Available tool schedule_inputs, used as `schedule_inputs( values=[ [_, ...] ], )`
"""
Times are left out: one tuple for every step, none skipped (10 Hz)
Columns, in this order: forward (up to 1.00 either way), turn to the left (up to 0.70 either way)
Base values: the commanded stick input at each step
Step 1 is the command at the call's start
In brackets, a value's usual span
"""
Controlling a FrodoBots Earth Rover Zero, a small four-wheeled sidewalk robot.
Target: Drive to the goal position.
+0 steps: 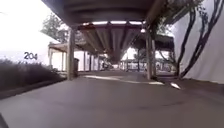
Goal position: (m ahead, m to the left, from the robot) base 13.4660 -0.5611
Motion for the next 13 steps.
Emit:
schedule_inputs(
  values=[
    [0.85, 0.0],
    [0.85, 0.0],
    [0.85, 0.0],
    [0.85, 0.0],
    [0.85, 0.0],
    [0.85, 0.0],
    [0.85, 0.0],
    [0.85, 0.0],
    [0.85, 0.0],
    [0.85, 0.0],
    [0.85, 0.0],
    [0.85, 0.0],
    [0.85, 0.0]
  ],
)
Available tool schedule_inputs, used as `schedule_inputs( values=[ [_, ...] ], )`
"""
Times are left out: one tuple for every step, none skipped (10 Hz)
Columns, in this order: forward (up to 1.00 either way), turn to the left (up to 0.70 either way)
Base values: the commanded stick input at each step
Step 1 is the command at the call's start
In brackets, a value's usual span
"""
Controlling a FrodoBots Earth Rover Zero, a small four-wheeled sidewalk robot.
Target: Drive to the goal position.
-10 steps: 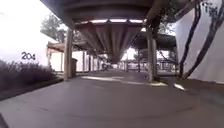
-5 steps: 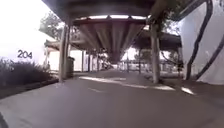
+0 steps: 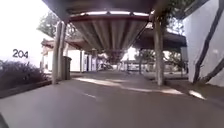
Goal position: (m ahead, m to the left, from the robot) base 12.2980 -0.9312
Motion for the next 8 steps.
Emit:
schedule_inputs(
  values=[
    [0.85, 0.0],
    [0.85, 0.0],
    [0.85, 0.0],
    [0.85, 0.0],
    [0.85, 0.0],
    [0.85, 0.0],
    [0.85, 0.0],
    [0.85, 0.0]
  ],
)
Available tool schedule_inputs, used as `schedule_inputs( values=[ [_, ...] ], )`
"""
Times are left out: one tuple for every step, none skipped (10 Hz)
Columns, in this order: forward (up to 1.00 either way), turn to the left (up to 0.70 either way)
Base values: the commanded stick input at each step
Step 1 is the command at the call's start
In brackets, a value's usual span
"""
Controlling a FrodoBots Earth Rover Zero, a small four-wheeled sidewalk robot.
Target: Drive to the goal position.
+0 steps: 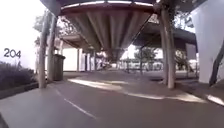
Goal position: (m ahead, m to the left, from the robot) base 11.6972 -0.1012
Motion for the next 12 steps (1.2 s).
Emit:
schedule_inputs(
  values=[
    [0.85, 0.0],
    [0.85, 0.0],
    [0.85, 0.0],
    [0.85, 0.0],
    [0.85, 0.0],
    [0.85, 0.0],
    [0.85, 0.0],
    [0.85, 0.0],
    [0.85, 0.0],
    [0.85, 0.0],
    [0.85, 0.0],
    [0.85, 0.0]
  ],
)
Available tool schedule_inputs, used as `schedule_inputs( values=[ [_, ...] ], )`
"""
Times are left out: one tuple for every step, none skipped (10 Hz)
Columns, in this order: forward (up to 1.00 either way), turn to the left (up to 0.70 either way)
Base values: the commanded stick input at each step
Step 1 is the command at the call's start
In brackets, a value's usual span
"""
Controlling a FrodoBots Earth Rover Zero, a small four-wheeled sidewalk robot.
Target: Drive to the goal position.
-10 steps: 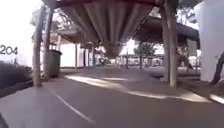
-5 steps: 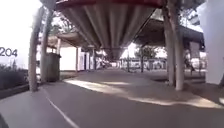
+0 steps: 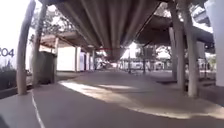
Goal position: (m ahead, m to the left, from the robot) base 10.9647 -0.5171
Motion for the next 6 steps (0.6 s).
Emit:
schedule_inputs(
  values=[
    [0.85, 0.0],
    [0.85, 0.0],
    [0.85, 0.0],
    [0.85, 0.0],
    [0.85, 0.0],
    [0.85, 0.0]
  ],
)
